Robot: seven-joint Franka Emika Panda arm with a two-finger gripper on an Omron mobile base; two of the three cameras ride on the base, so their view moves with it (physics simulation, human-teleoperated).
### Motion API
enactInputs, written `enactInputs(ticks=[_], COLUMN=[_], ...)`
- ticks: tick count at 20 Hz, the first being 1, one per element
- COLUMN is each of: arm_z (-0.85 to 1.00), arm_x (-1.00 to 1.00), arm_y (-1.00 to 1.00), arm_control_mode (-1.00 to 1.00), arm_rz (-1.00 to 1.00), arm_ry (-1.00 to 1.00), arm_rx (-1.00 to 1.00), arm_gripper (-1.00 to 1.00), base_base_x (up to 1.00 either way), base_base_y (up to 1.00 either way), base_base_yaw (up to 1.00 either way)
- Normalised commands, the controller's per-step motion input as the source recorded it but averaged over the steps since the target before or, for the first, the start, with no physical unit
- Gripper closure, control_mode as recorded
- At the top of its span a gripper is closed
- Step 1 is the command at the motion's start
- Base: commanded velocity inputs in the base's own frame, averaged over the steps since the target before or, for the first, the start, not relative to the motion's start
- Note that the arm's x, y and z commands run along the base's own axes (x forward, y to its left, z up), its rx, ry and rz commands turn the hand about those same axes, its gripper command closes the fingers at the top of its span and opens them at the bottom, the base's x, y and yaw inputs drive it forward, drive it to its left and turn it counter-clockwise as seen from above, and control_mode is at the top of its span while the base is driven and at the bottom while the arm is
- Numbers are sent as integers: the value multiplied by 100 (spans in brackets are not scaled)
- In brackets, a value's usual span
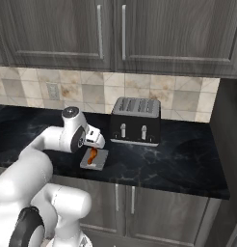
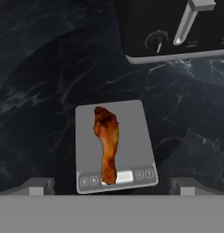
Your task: Take the chicken drumstick from the fridge and place it on the digital scale on the counter by the fridge. Wait a few seconds for a reading, then move it to the plate on the dining counter.
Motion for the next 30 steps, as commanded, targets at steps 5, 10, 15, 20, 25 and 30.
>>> enactInputs(ticks=[5, 10, 15, 20, 25, 30], arm_z=[-11, -13, -20, -25, -15, -13], arm_x=[0, 0, 6, 24, 21, 25], arm_y=[0, 1, 6, 4, 0, 0], arm_control_mode=[-100, -100, -100, -100, -100, -100], arm_rz=[0, 0, 0, 0, 0, 0], arm_ry=[7, 5, 2, 0, 1, 4], arm_rx=[0, 0, 0, 0, 0, 0], arm_gripper=[-100, -100, -100, -100, -100, -100], base_base_x=[0, 0, 0, 0, 0, 0], base_base_y=[0, 0, 0, 0, 0, 0], base_base_yaw=[0, 0, 0, 0, 0, 0])
